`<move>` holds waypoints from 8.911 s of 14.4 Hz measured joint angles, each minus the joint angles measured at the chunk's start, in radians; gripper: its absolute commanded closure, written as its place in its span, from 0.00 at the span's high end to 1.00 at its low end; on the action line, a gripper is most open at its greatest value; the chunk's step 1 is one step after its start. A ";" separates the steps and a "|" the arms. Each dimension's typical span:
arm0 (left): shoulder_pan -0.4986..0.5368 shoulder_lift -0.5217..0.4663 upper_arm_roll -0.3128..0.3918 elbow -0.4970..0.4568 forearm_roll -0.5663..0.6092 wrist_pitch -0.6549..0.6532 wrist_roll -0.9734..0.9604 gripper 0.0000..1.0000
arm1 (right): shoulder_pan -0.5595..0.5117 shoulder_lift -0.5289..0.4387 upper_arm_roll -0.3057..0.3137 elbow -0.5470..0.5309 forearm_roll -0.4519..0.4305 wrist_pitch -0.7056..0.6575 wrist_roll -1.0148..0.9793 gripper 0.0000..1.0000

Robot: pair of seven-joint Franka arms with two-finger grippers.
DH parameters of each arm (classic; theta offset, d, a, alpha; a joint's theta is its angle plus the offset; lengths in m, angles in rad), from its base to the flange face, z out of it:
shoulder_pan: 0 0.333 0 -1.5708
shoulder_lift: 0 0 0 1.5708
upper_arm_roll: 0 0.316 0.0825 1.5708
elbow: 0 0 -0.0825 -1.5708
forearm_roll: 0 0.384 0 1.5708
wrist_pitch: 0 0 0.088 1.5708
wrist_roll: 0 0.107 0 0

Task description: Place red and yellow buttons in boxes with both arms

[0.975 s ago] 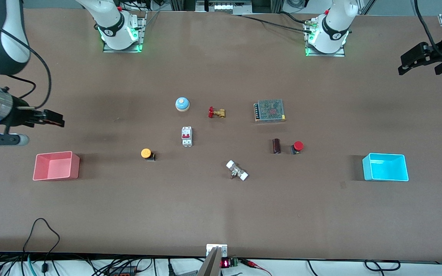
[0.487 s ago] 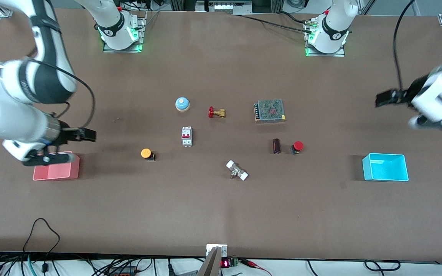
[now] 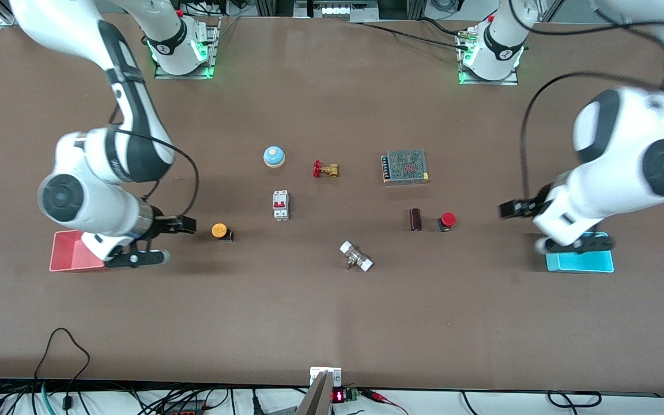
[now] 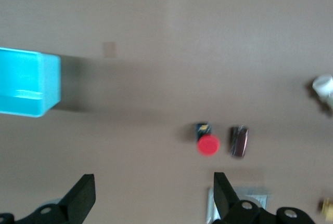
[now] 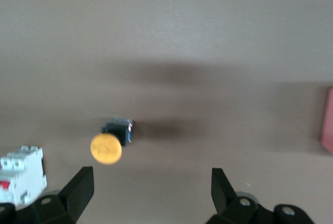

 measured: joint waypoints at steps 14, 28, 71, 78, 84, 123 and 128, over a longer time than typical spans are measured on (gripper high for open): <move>-0.157 0.049 -0.003 -0.509 0.003 0.703 -0.227 1.00 | 0.080 0.134 0.001 0.001 0.020 0.118 0.064 1.00; -0.157 0.117 0.002 -0.496 0.005 0.766 -0.245 0.01 | 0.103 0.193 -0.001 -0.013 0.020 0.133 0.065 0.96; 0.393 0.251 0.028 -0.199 -0.032 0.600 0.696 1.00 | -0.196 0.208 -0.261 0.046 0.020 0.109 -0.400 0.29; 0.401 0.240 0.028 0.098 -0.035 0.133 0.688 1.00 | -0.201 0.246 -0.261 0.046 0.057 0.144 -0.439 0.39; 0.397 0.135 -0.009 0.165 -0.037 -0.116 0.562 1.00 | -0.201 0.257 -0.261 0.053 0.080 0.161 -0.461 1.00; 0.186 -0.377 -0.041 0.012 0.049 -0.419 0.202 1.00 | -0.189 -0.432 -0.076 -0.001 -0.123 -0.385 -0.157 1.00; 0.160 -0.469 0.009 -0.056 0.049 -0.424 0.229 1.00 | -0.194 -0.441 -0.076 -0.017 -0.123 -0.386 -0.156 1.00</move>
